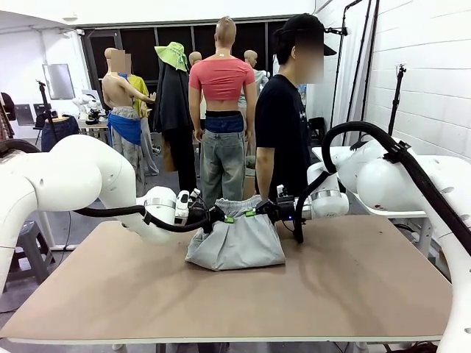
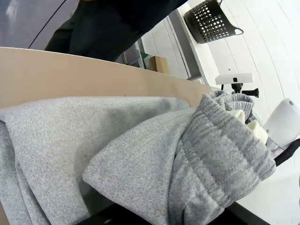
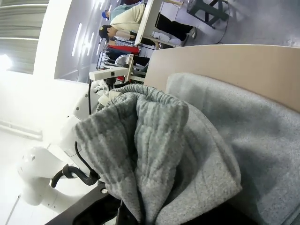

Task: Fold the training pants.
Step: Fold the Training pants in half.

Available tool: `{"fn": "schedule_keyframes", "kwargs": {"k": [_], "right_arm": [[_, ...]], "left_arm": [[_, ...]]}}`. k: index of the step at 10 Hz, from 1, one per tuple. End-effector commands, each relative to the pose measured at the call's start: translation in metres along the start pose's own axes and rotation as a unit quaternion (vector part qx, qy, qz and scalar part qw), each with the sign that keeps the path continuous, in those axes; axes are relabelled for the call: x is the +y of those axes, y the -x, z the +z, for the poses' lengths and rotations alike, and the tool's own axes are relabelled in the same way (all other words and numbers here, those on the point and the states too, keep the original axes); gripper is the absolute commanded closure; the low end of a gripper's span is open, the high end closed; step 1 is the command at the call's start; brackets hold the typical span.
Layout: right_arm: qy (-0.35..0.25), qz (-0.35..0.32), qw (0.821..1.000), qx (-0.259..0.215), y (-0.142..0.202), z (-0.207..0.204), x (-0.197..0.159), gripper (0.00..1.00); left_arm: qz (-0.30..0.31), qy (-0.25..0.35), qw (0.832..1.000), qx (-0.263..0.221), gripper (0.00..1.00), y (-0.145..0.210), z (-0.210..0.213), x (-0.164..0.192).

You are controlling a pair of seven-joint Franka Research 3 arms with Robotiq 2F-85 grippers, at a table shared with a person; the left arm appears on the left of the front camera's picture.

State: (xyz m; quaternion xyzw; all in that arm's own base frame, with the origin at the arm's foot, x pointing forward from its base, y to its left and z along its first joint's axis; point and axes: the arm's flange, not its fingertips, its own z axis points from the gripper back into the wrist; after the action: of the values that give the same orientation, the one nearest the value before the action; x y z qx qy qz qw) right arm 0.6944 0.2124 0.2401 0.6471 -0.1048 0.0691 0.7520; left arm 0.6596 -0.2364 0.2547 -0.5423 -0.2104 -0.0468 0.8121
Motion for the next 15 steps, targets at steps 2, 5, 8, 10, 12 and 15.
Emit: {"fn": "schedule_keyframes", "kwargs": {"k": [2,5,8,10,12,15], "right_arm": [[0.018,-0.016,1.0,-0.012,-0.021,0.007,-0.002,1.0],[0.023,-0.033,0.999,-0.013,-0.022,0.008,-0.007,1.0],[0.052,-0.076,0.996,-0.012,-0.018,0.008,-0.013,1.0],[0.065,-0.097,0.993,-0.013,-0.016,0.011,-0.013,0.65],[0.078,-0.096,0.992,-0.016,-0.011,0.016,-0.006,0.25],[0.111,-0.094,0.989,-0.026,-0.005,0.031,0.005,0.0]], "left_arm": [[0.013,-0.035,0.999,0.003,1.0,-0.012,0.004,0.016],[0.029,-0.04,0.999,0.006,1.0,-0.014,0.003,0.026],[0.053,-0.053,0.997,0.007,1.0,-0.012,0.004,0.027],[0.078,-0.062,0.995,-0.001,0.8,-0.011,0.009,0.026],[0.089,-0.064,0.994,-0.013,0.42,-0.012,0.022,0.025],[0.084,-0.06,0.994,-0.032,0.0,-0.017,0.051,0.015]]}}
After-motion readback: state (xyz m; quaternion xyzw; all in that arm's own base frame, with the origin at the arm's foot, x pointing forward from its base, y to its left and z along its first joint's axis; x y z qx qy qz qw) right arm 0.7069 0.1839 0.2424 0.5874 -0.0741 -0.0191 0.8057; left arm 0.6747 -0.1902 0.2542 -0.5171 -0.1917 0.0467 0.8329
